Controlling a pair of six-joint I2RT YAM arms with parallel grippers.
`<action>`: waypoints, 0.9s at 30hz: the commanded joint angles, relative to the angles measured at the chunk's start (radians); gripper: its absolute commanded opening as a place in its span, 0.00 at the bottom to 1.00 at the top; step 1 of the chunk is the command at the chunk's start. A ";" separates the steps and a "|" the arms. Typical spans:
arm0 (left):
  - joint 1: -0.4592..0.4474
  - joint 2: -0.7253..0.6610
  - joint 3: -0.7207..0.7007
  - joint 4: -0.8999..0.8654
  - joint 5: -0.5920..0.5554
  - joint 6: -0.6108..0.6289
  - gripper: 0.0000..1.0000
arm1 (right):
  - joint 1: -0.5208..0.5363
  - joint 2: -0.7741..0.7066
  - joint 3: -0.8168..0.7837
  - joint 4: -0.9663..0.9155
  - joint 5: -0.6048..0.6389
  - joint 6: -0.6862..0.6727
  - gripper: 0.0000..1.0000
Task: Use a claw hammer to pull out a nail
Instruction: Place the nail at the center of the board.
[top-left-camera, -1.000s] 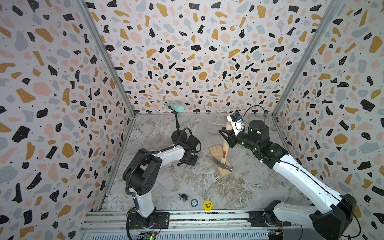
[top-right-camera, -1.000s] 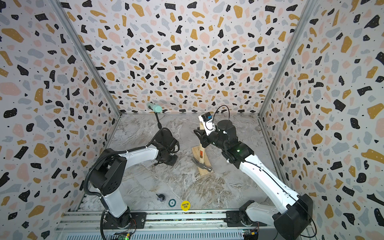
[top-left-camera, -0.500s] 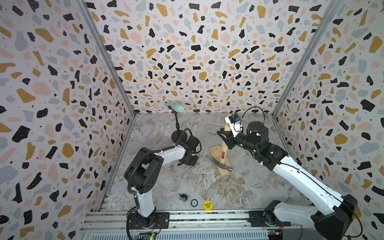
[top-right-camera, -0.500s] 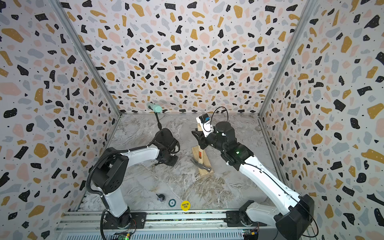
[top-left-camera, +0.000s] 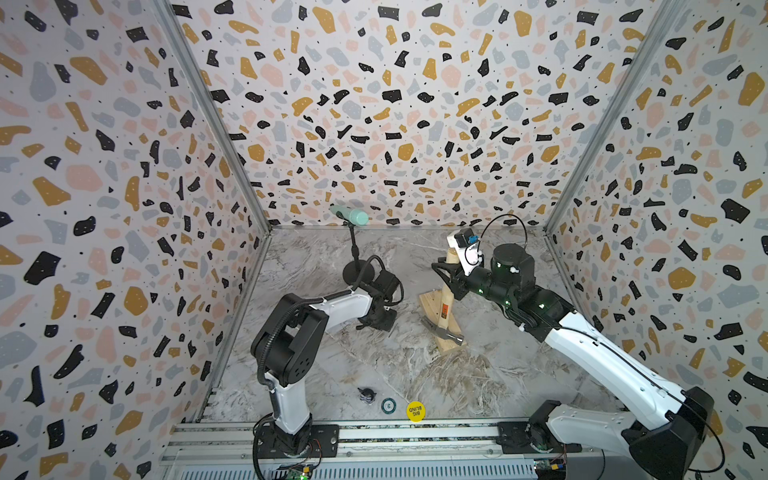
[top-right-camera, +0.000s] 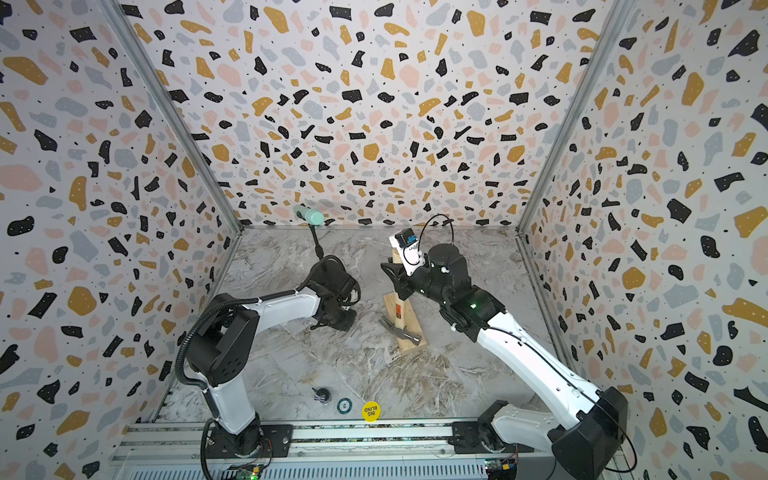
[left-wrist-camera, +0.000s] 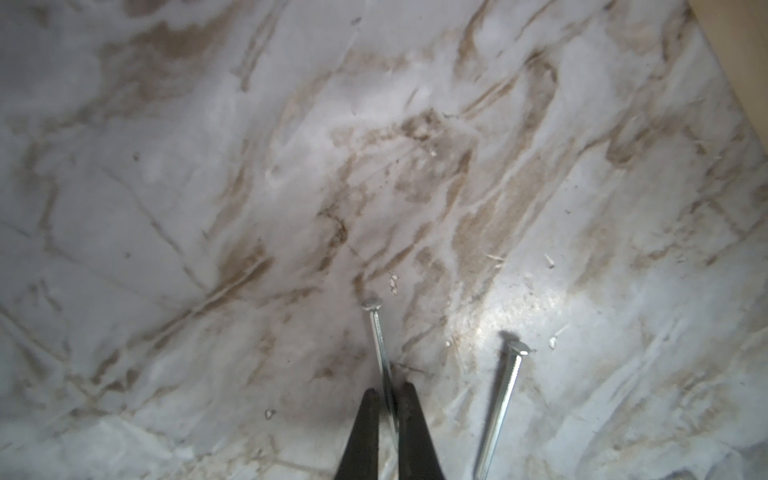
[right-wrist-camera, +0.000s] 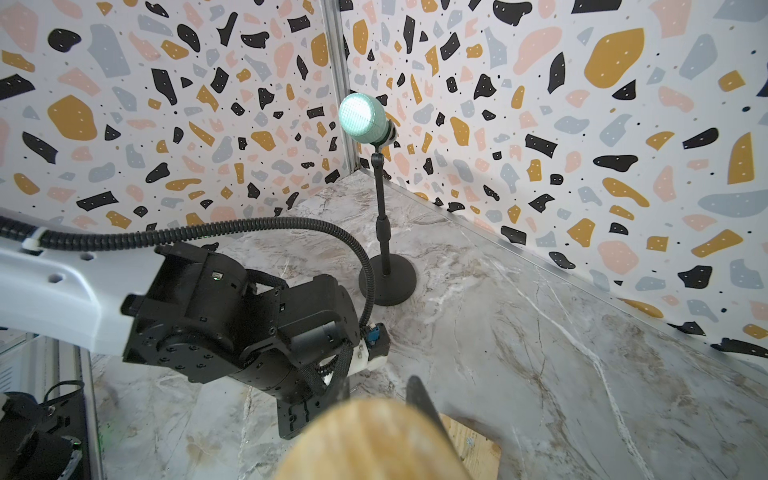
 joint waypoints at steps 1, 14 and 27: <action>0.007 0.023 0.010 -0.024 0.007 -0.005 0.08 | 0.008 -0.021 0.087 0.115 -0.002 0.006 0.00; 0.013 -0.022 0.005 -0.009 -0.001 -0.006 0.17 | 0.008 -0.029 0.091 0.101 0.016 -0.012 0.00; 0.018 -0.130 -0.013 0.037 0.033 -0.005 0.23 | 0.008 -0.026 0.126 0.074 0.048 -0.041 0.00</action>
